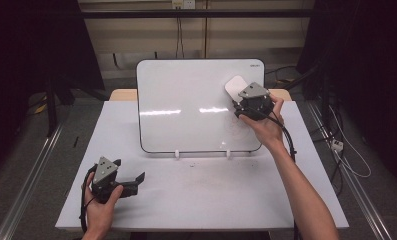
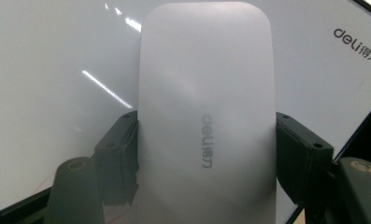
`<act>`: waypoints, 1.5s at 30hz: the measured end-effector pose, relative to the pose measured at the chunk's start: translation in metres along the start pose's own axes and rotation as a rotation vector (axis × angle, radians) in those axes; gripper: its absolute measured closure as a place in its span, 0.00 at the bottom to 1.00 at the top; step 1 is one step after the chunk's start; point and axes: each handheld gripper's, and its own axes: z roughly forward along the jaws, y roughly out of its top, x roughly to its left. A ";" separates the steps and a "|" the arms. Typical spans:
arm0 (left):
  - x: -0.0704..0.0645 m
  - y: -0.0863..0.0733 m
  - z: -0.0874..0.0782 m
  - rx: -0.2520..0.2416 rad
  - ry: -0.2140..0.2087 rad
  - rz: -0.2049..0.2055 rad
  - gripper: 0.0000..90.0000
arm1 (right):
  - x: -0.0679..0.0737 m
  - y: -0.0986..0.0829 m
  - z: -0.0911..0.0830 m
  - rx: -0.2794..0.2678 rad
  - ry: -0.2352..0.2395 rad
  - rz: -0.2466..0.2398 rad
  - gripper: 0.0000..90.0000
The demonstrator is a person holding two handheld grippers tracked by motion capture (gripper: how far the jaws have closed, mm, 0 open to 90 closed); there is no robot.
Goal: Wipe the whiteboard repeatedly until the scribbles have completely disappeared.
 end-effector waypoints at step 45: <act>0.002 -0.001 -0.002 0.002 0.016 -0.013 0.07 | 0.015 -0.018 -0.003 0.007 0.023 -0.018 0.35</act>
